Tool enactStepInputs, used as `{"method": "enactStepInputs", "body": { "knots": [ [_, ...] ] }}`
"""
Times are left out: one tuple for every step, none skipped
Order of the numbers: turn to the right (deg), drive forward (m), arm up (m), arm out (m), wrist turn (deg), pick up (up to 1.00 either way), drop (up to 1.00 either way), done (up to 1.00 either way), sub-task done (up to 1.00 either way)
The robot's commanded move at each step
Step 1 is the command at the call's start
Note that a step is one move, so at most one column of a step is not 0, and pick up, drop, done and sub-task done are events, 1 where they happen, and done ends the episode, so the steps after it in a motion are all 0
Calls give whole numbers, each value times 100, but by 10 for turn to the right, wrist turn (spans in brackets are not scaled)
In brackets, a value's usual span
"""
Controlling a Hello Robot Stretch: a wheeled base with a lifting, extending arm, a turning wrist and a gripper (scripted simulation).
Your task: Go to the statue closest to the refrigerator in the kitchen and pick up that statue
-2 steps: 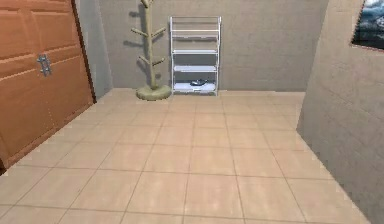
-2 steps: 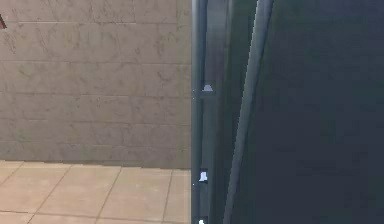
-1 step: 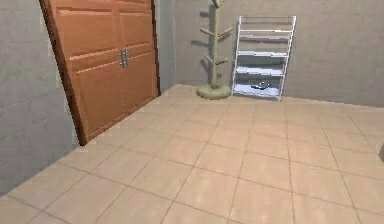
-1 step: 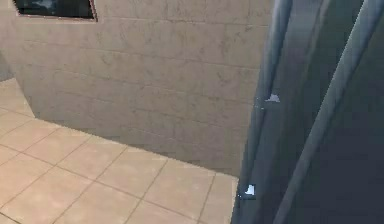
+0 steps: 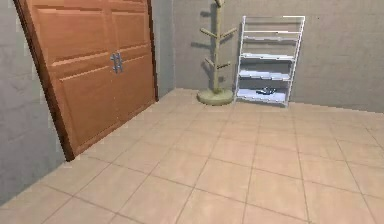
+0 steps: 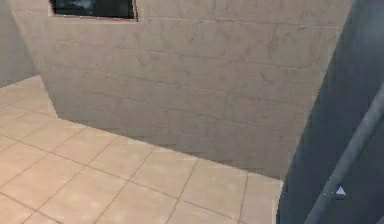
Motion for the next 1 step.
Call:
{"method": "enactStepInputs", "body": {
  "knots": [
    [-450, 0, 0, 0, 0, 0, 0, 0, 0]
  ]
}}
